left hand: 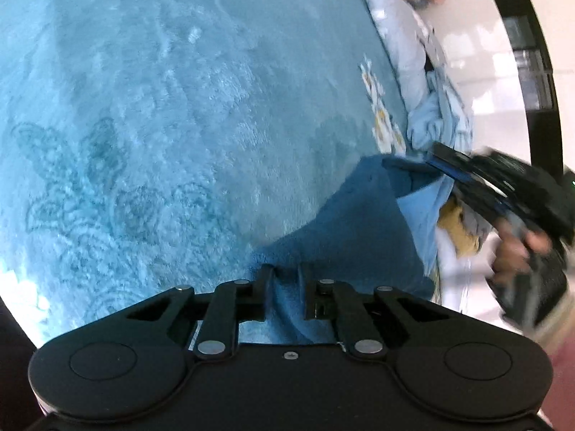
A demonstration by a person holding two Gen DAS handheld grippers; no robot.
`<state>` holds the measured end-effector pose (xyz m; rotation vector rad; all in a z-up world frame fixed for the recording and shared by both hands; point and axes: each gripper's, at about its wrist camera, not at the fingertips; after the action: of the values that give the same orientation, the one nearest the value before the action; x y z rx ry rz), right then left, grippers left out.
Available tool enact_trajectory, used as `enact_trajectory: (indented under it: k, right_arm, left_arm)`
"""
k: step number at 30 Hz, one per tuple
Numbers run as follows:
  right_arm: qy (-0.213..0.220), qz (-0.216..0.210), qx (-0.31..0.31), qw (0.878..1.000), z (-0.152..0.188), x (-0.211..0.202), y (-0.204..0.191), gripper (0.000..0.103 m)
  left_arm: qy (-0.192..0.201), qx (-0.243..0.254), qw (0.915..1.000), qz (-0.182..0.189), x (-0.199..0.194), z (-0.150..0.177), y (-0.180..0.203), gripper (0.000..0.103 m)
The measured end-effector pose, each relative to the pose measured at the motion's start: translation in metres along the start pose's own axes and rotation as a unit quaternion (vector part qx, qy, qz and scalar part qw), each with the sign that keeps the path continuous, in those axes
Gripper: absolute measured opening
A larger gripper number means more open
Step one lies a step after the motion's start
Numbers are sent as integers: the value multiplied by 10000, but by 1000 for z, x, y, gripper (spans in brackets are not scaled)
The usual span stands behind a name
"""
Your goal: Fold clothes
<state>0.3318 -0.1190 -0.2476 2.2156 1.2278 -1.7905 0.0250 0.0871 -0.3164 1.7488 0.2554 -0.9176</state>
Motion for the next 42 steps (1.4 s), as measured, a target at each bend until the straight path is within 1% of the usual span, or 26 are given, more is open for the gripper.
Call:
enact_trajectory:
  k: [2, 4, 5, 6, 8, 9, 10, 12, 13, 15, 19, 22, 23, 24, 28, 29, 34, 37, 40, 42]
  right_arm:
    - [314, 156, 219, 9991, 29, -39, 5, 13]
    - [559, 308, 641, 9959, 68, -69, 12, 14]
    - [620, 406, 879, 9934, 89, -80, 16, 19]
    - [567, 548, 1083, 9910, 110, -84, 19, 24]
    - [245, 922, 1389, 9857, 152, -76, 25, 24]
    - [76, 1032, 1515, 9830, 168, -68, 27, 24]
    - [-3, 1088, 1652, 9802, 181, -60, 30, 24]
    - [65, 1157, 1979, 9734, 201, -47, 35, 24]
    - [220, 1212, 2172, 9683, 207, -43, 37, 25]
    - [446, 1256, 2545, 9578, 214, -36, 44, 29]
    - [433, 1043, 3234, 9395, 225, -17, 57, 31]
    - [673, 1088, 3476, 9289, 230, -16, 56, 31]
    - [812, 1072, 3548, 9252, 232, -16, 55, 20]
    - [1004, 1019, 3606, 9217, 234, -18, 54, 8]
    - [1547, 830, 3584, 9169, 236, -34, 45, 6]
    - [1609, 825, 3593, 9156, 238, -37, 43, 6]
    - [1544, 1038, 3779, 9070, 257, -40, 39, 6]
    - [1504, 1165, 3889, 9014, 268, -41, 36, 6]
    - [1464, 1291, 3998, 8956, 280, -43, 33, 7]
    - [1464, 1392, 4031, 8926, 286, -45, 29, 8]
  left_arm:
    - [-224, 155, 9996, -44, 3, -8, 3, 10]
    - [-456, 322, 9984, -58, 6, -14, 5, 10]
    - [-565, 407, 9976, -54, 7, -17, 6, 10]
    - [-658, 489, 9966, -52, 6, -20, 7, 10]
    - [-832, 647, 9944, -58, 3, -26, 11, 12]
    - [-916, 736, 9931, -43, 2, -29, 14, 12]
    - [-998, 832, 9915, -16, 2, -31, 18, 12]
    - [-1157, 1084, 9873, 26, -1, -37, 28, 15]
    - [-1211, 1200, 9854, 34, -4, -39, 31, 18]
    - [-1279, 1321, 9829, 40, -10, -42, 35, 19]
    - [-1336, 1203, 9837, 108, -12, -51, 42, 21]
    - [-1318, 1146, 9845, 176, -12, -58, 46, 23]
    - [-1309, 1190, 9841, 164, -13, -60, 48, 23]
    - [-1295, 1247, 9836, 142, -15, -62, 50, 23]
    - [-1249, 1417, 9819, 117, -17, -74, 58, 26]
    - [-1230, 1441, 9818, 128, -17, -77, 60, 26]
    - [-1192, 1511, 9811, 208, -13, -89, 67, 28]
    - [-1199, 1641, 9788, 239, -5, -93, 75, 30]
    - [-1217, 1770, 9763, 256, 10, -96, 89, 30]
    - [-1217, 1979, 9721, 320, 26, -100, 107, 33]
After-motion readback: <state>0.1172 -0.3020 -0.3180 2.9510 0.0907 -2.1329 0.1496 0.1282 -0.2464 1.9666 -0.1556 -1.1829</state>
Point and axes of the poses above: each gripper's, at about its wrist camera, not at the fingertips, and x roughly the way its jaws point, y to its right, z to its underside, and after that the axes turned 5 degrees about x, right-handed
